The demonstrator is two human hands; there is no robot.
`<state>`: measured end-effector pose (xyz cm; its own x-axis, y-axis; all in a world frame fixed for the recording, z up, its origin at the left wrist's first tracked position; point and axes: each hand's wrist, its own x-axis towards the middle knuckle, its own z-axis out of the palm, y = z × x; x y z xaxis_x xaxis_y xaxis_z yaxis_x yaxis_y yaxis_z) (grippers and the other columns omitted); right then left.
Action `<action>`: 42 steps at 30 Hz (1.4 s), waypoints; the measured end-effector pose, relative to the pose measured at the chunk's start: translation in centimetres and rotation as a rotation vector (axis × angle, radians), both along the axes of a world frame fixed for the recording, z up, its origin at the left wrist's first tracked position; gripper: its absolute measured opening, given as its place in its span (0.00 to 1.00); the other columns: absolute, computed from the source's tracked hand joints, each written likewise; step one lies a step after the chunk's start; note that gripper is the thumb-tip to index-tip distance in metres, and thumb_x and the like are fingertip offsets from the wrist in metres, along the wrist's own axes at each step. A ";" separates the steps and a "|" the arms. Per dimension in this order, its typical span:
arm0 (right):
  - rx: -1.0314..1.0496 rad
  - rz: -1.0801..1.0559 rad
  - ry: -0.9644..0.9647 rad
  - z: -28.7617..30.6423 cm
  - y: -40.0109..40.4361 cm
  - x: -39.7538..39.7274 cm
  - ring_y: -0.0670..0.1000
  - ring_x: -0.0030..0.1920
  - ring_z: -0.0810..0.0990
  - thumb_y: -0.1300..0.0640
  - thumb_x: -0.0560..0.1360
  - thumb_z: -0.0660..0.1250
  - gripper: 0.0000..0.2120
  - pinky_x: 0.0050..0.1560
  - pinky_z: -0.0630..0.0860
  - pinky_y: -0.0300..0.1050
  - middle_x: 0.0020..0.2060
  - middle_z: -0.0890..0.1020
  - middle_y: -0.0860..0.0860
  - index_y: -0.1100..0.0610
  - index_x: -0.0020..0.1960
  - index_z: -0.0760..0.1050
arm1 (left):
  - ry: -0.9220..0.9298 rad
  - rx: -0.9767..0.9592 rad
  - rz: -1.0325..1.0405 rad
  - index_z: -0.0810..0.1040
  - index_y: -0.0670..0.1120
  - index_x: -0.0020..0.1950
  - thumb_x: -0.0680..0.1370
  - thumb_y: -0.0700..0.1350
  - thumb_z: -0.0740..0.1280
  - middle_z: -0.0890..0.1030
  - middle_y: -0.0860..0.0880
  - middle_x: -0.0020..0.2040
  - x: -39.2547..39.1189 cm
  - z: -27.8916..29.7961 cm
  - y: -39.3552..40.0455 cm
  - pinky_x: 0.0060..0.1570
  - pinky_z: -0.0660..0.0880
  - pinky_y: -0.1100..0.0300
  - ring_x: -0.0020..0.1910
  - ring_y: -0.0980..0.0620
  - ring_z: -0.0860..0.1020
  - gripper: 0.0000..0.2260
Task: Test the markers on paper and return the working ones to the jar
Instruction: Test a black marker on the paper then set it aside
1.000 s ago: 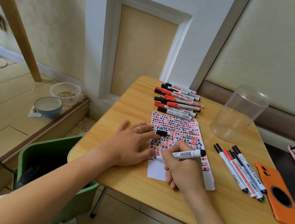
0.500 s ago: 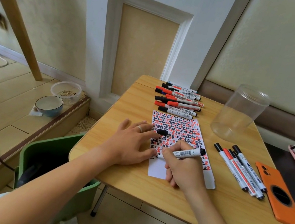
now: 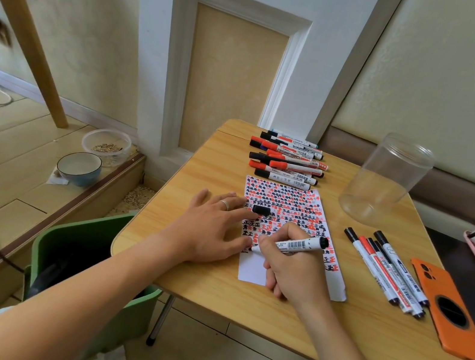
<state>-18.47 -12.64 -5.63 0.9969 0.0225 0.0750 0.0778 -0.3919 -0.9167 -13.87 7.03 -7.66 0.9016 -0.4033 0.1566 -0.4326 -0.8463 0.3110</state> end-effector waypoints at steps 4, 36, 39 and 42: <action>0.007 -0.029 0.019 0.0 0.0 0.0 0.57 0.21 0.73 0.53 0.79 0.71 0.11 0.21 0.66 0.41 0.26 0.79 0.60 0.56 0.41 0.74 | 0.004 0.003 0.000 0.64 0.63 0.78 0.80 0.69 0.54 0.60 0.54 0.81 0.1 -0.1 0.0 0.78 0.43 0.39 0.82 0.54 0.52 0.27; 0.040 -0.022 0.005 -0.1 0.0 -0.1 0.55 0.20 0.74 0.55 0.79 0.70 0.11 0.20 0.65 0.40 0.25 0.79 0.58 0.54 0.39 0.74 | 0.000 0.001 -0.003 0.64 0.64 0.77 0.79 0.69 0.53 0.61 0.54 0.81 0.1 -0.2 0.1 0.78 0.44 0.39 0.82 0.54 0.52 0.27; 0.027 -0.006 0.001 -0.1 0.0 -0.1 0.54 0.20 0.74 0.55 0.79 0.71 0.11 0.21 0.65 0.40 0.26 0.79 0.57 0.56 0.41 0.74 | -0.002 -0.003 -0.004 0.64 0.63 0.78 0.79 0.69 0.53 0.61 0.54 0.81 0.1 -0.2 0.1 0.78 0.44 0.38 0.82 0.54 0.52 0.28; 0.010 0.003 0.004 0.0 0.0 -0.2 0.54 0.20 0.74 0.55 0.79 0.71 0.11 0.21 0.65 0.40 0.26 0.79 0.57 0.56 0.41 0.74 | -0.002 0.000 -0.006 0.64 0.63 0.78 0.80 0.68 0.54 0.61 0.54 0.81 0.1 -0.2 0.1 0.78 0.44 0.39 0.82 0.54 0.52 0.27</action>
<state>-18.62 -12.61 -5.65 0.9971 0.0243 0.0715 0.0754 -0.3825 -0.9209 -13.80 7.14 -7.82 0.8988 -0.4086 0.1586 -0.4382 -0.8435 0.3105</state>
